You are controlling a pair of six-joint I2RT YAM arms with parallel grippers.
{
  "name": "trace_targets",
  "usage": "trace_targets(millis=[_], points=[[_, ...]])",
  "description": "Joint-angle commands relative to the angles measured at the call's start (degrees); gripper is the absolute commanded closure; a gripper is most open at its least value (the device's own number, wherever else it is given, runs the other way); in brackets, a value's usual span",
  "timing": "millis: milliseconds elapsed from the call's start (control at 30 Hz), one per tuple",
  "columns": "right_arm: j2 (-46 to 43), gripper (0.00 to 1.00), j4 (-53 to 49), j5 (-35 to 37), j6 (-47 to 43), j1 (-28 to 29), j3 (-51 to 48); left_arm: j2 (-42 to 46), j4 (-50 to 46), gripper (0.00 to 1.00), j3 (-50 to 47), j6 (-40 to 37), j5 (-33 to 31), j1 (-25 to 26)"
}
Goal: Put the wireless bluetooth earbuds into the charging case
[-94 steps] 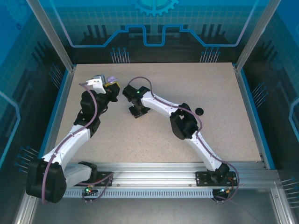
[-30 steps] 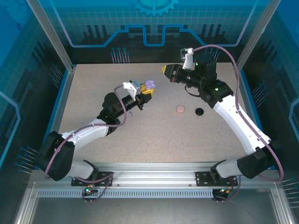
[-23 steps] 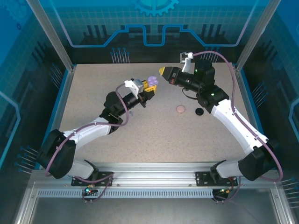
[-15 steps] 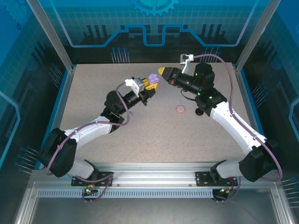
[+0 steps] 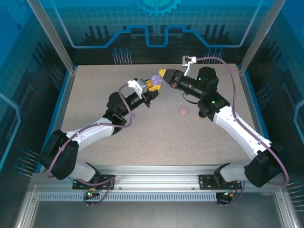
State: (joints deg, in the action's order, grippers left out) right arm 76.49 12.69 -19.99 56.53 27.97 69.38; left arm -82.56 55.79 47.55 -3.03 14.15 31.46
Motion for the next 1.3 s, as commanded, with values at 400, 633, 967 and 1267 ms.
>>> trace_targets(millis=[400,633,967,1267], points=[[-0.86,0.95,2.43,0.14,1.13,0.86,-3.89,0.30,0.11,1.00,2.83,-0.73,-1.16,0.47],[-2.12,0.97,0.86,0.03,0.78,0.62,-5.54,0.63,-0.49,1.00,2.95,-0.92,-2.54,0.45],[-3.88,0.97,-3.66,1.31,-1.25,0.16,-6.09,1.44,-1.09,1.00,2.92,-1.24,-3.06,0.53],[-4.07,0.98,-6.56,2.28,-2.30,0.25,-6.23,1.79,-2.14,1.00,3.42,-0.85,-3.41,0.53]])
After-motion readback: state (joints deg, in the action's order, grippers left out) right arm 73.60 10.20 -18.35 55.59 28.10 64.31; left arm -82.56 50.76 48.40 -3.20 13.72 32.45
